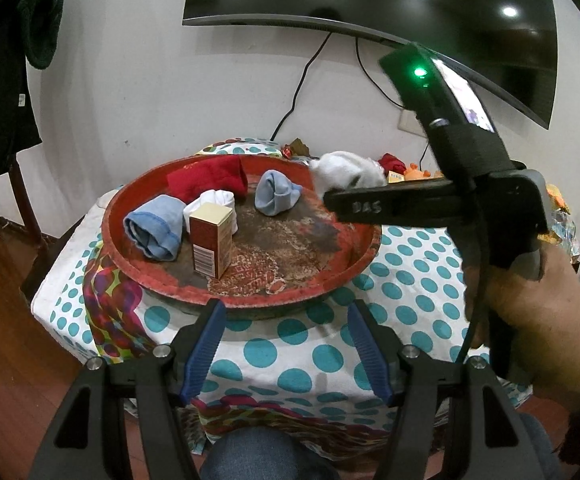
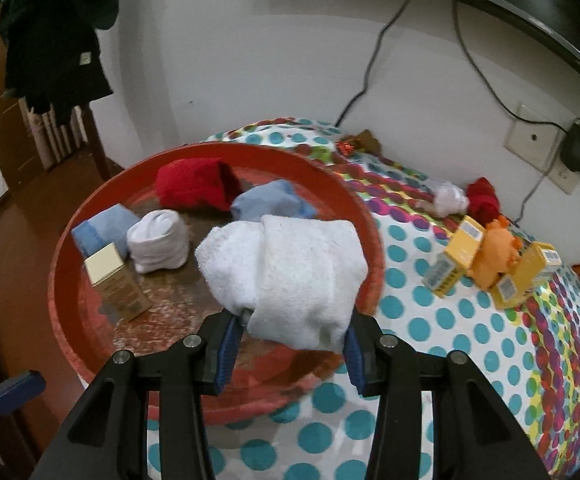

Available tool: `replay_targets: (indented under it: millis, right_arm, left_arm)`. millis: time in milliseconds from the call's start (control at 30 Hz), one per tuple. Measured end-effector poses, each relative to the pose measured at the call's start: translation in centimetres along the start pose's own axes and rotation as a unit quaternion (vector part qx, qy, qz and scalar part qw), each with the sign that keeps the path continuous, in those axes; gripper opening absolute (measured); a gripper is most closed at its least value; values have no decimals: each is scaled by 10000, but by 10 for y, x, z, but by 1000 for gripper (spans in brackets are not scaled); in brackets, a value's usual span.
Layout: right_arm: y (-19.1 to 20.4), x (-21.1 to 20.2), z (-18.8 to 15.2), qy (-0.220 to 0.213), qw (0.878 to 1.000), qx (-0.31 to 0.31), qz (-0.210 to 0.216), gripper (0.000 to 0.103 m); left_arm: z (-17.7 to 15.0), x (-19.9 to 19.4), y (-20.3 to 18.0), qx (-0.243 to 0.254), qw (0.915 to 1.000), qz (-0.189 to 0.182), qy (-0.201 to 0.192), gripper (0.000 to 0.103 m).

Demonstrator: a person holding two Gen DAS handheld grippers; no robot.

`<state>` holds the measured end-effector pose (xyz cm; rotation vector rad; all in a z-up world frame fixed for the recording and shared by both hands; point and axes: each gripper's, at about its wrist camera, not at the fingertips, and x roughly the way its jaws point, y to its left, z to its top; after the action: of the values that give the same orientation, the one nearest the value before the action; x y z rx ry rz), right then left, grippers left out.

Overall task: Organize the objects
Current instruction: 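Carry the white sock into the red tray and release it with the right gripper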

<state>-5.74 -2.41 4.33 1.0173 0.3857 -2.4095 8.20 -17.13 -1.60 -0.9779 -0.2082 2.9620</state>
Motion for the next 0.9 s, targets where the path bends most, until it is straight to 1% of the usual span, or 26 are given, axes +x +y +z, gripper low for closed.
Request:
replay_targets:
  millis: [100,167,233,267,333,367,433,500,567,600,633,833,900]
  right_arm:
    - [11,-2,-3,12,9999,-108,95,43]
    - [20,9,-2,53,9997,-177,141,43]
    - [26,6,-4,93,9995,-249,176,43]
    - [31,13,-4,115,9994,-264,196,43]
    - [35,13,-5,187,9991,-278,246,43]
    - [38,27,-2,203,9991,-277,254,43]
    - [42,32,0,227,9989,-278,292,44]
    - [45,55,5,274,9988,-294,293,45]
    - [47,62,6,344,9987,-267,283,45]
    - [50,81,10,364,9986,-253,298,45]
    - [50,91,12,385,9985,-244,307,45]
    - [58,120,21,539,9975,-250,391,47]
    - [61,129,25,571,9972,-258,415,49]
  left_arm:
    - [0,0,-1,5,10000,-15,6,65]
    - [0,0,-2,32,10000,-12,4,65]
    - [0,0,-1,24,10000,-22,12,65]
    - [0,0,-1,15,10000,-18,12,65]
    - [0,1,-1,1,10000,-18,14,65]
    - [0,1,0,-6,10000,-20,19,65]
    - [0,1,0,-6,10000,-22,18,65]
    - [0,2,0,-6,10000,-27,28,65]
    - [0,2,0,-7,10000,-28,29,65]
    - [0,2,1,-9,10000,-29,25,65]
    - [0,2,0,-10,10000,-29,32,65]
    - [1,3,2,-24,10000,-41,55,65]
    - [1,3,2,-24,10000,-43,59,65]
